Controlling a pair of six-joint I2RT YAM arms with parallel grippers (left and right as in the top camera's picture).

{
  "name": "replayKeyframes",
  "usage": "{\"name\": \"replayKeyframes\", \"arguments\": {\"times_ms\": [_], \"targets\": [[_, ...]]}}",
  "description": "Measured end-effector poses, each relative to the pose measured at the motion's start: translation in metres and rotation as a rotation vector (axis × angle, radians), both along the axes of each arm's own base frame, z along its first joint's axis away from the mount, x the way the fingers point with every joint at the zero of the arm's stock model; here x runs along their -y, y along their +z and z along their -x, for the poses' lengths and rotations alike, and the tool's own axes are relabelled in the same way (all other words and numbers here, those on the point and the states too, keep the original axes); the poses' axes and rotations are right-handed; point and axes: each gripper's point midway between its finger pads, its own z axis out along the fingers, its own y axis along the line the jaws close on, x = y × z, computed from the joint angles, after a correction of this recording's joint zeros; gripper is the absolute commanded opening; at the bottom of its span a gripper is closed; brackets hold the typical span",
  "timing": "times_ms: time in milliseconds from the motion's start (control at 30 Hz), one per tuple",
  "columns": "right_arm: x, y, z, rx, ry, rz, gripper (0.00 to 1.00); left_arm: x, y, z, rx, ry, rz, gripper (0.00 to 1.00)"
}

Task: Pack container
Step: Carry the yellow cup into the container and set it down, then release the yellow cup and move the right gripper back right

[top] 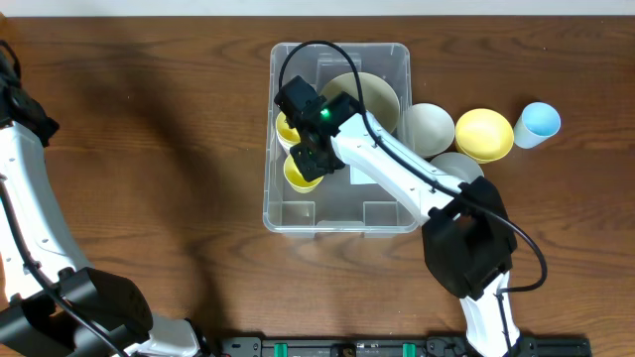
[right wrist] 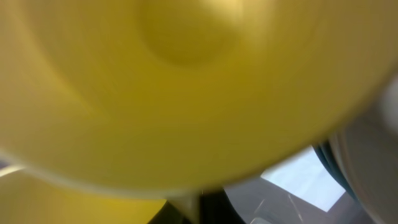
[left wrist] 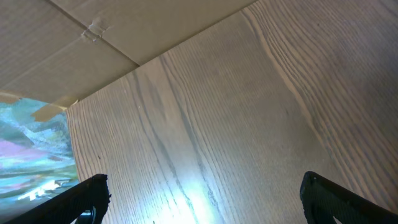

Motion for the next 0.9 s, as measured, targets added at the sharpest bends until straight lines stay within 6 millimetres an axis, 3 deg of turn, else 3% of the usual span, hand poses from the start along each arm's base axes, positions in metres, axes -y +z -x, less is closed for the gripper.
{"name": "replayKeyframes", "arguments": {"times_ms": [200, 667, 767, 900], "targets": [[-0.002, 0.001, -0.001, 0.005, -0.011, -0.010, 0.25, 0.000, 0.000, 0.000, 0.000, 0.000, 0.000, 0.98], [-0.004, 0.003, 0.001, 0.007, -0.004, -0.011, 0.27, 0.000, 0.000, 0.000, -0.001, 0.000, 0.000, 0.98], [-0.002, 0.013, 0.003, 0.014, -0.004, -0.019, 0.28, 0.000, 0.000, 0.000, -0.001, 0.000, 0.000, 0.98], [0.003, 0.052, 0.007, 0.064, -0.004, -0.058, 0.28, 0.000, 0.000, 0.000, 0.000, 0.000, 0.000, 0.98]]}}
